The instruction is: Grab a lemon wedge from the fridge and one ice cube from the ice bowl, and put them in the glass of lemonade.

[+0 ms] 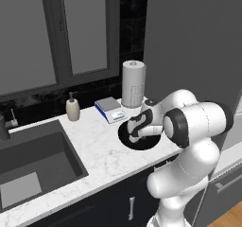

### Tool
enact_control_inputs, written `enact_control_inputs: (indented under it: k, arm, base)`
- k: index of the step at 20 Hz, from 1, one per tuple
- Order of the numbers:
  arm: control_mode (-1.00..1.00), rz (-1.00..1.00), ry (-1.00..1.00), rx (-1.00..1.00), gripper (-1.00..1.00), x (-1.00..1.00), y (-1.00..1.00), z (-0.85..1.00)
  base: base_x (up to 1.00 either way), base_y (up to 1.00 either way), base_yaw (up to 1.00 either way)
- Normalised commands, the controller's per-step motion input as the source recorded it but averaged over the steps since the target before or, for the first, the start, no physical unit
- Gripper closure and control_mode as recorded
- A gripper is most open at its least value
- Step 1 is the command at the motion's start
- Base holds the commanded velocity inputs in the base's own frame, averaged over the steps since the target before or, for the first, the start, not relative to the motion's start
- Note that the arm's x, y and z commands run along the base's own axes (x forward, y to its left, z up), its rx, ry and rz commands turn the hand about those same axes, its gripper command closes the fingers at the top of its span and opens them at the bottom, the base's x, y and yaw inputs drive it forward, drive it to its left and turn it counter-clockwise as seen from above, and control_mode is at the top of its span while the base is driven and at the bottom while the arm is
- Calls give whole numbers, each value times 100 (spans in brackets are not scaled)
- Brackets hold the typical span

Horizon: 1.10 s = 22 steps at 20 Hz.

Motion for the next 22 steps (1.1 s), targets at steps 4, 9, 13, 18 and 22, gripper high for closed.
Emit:
enact_control_inputs:
  k: [4, 9, 13, 18, 22]
  arm:
    - [-100, 0, 0, 0, -100, 0, 0, -11]
    - [-100, 0, 0, 0, 100, 0, 0, -10]
    - [-100, 0, 0, 0, 100, 0, 0, -2]
    - [-100, 0, 0, 0, 100, 0, 0, 0]
    - [-100, 0, 0, 0, 100, 0, 0, 0]
  base:
    - [0, 0, 0]
    - [0, 0, 0]
    - [0, 0, 0]
    - [0, 0, 0]
    - [0, 0, 0]
